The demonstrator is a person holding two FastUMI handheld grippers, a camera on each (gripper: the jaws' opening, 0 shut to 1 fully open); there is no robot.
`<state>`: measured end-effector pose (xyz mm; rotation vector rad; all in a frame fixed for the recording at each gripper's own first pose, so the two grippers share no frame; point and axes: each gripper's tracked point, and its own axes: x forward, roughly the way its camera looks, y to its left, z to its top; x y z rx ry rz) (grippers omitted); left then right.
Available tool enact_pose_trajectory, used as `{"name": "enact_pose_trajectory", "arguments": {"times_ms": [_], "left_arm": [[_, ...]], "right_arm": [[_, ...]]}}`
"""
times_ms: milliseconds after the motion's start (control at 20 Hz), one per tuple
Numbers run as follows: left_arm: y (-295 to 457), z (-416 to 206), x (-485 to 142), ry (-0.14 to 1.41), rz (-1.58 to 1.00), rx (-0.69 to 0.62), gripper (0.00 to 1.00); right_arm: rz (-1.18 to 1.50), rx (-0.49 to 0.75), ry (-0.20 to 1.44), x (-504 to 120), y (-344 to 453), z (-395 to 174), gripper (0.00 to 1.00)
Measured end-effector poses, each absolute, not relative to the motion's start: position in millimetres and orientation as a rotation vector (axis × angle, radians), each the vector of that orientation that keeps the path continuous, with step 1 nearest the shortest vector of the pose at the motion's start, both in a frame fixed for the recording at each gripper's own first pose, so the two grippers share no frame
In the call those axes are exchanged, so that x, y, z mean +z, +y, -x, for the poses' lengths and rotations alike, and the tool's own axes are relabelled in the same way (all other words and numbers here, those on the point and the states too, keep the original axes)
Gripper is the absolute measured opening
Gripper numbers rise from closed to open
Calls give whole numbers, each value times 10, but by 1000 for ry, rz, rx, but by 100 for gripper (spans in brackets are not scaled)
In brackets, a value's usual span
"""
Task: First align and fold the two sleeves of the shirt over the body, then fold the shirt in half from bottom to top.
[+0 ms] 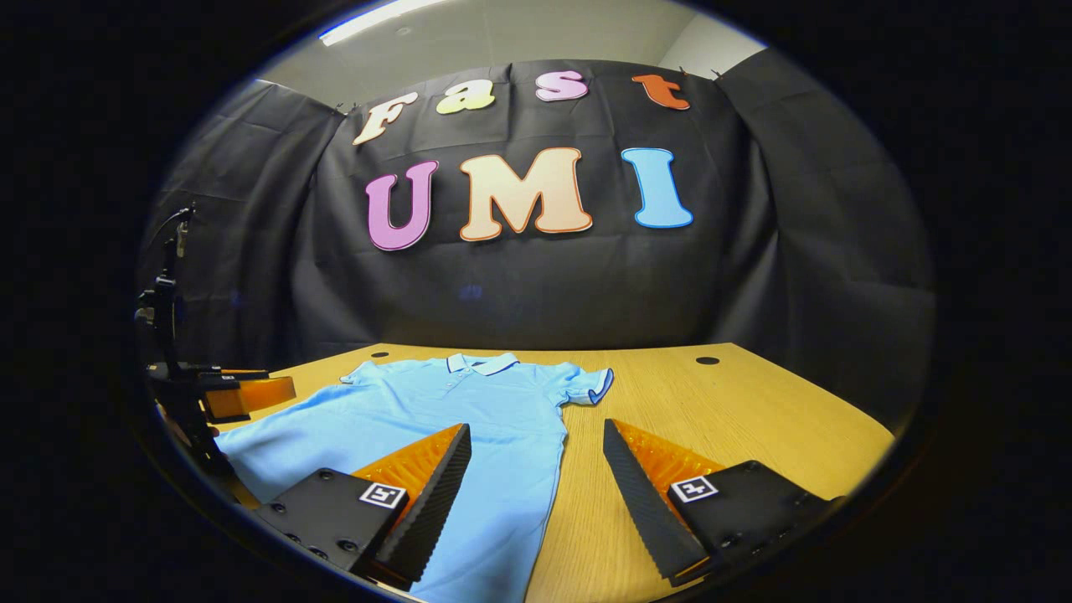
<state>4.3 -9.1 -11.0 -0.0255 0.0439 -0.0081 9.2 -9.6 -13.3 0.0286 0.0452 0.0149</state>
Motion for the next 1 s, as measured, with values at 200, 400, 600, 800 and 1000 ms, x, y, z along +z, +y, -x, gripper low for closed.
{"name": "enact_pose_trajectory", "arguments": {"times_ms": [200,400,600,800,1000], "left_arm": [[-49,-50,-124,46,23,-9,95],[-34,-59,-120,43,3,-20,95],[-123,-76,-161,49,10,-67,95],[-171,-75,-214,61,33,-90,95],[-154,-78,-213,60,39,-92,95]], "right_arm": [[-54,58,94,-92,-76,-256,98],[-70,89,164,-4,-100,-578,98],[-82,104,234,107,-192,-1041,98],[-114,120,333,104,-333,-1526,98],[-121,38,421,-4,-626,-2177,98]]}}
